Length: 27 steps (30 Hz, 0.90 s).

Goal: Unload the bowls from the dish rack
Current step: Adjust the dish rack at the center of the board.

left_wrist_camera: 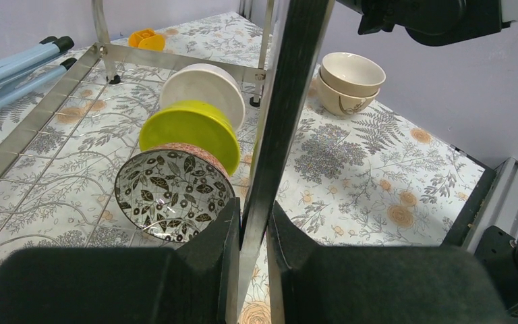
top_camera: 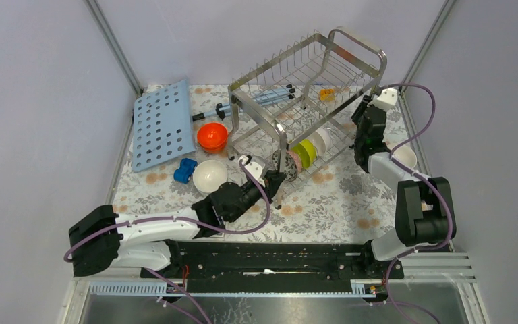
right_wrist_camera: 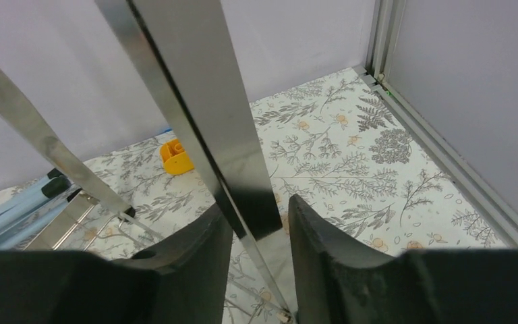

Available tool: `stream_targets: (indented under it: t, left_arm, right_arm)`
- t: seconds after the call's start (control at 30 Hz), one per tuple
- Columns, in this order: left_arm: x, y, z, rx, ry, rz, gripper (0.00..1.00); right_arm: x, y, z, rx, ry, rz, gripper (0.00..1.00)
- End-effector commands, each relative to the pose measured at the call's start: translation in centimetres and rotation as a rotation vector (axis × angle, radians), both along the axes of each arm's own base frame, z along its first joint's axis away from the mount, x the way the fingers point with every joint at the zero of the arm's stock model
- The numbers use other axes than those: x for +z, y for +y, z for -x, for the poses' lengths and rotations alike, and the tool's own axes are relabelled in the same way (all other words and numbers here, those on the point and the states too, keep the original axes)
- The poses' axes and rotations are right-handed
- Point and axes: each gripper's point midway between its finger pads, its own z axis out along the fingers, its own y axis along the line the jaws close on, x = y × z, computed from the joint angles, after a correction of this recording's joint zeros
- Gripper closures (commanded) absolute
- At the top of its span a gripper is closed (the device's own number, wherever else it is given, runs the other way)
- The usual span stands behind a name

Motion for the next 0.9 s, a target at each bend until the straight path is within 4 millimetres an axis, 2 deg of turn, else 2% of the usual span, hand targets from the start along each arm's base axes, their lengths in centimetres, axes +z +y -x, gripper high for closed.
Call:
stream_targets:
  t: [0.0, 0.17, 0.2, 0.4, 0.57, 0.73, 0.87]
  left_arm:
    - [4.6, 0.8, -0.6, 0.035, -0.014, 0.168, 0.96]
    - [4.4, 1.4, -1.0, 0.055, -0.003, 0.166, 0.97]
    - [4.2, 1.5, -1.1, 0.063, 0.002, 0.161, 0.97]
    - [3.3, 2.6, -1.9, 0.111, 0.030, 0.155, 0.99]
    - [3.2, 3.2, -2.7, 0.158, 0.040, 0.130, 0.99]
    - [2.7, 4.5, -4.1, 0.241, 0.055, 0.103, 0.99]
    - [2.4, 5.7, -6.2, 0.291, 0.086, 0.117, 0.99]
  right_arm:
    - [2.1, -1.6, -0.9, -0.059, -0.048, 0.027, 0.65]
    - [2.3, -1.5, 0.2, -0.051, -0.068, 0.015, 0.97]
    - [2.5, -1.6, 0.6, -0.057, -0.070, 0.009, 1.00]
    - [3.5, -2.0, 3.5, -0.084, -0.076, -0.047, 1.00]
    - [3.0, -2.3, 6.7, -0.107, -0.029, -0.103, 1.00]
    - [3.0, -1.7, 9.4, -0.075, -0.005, -0.156, 1.00]
    - [3.5, -0.2, 10.8, 0.009, -0.004, -0.191, 1.00]
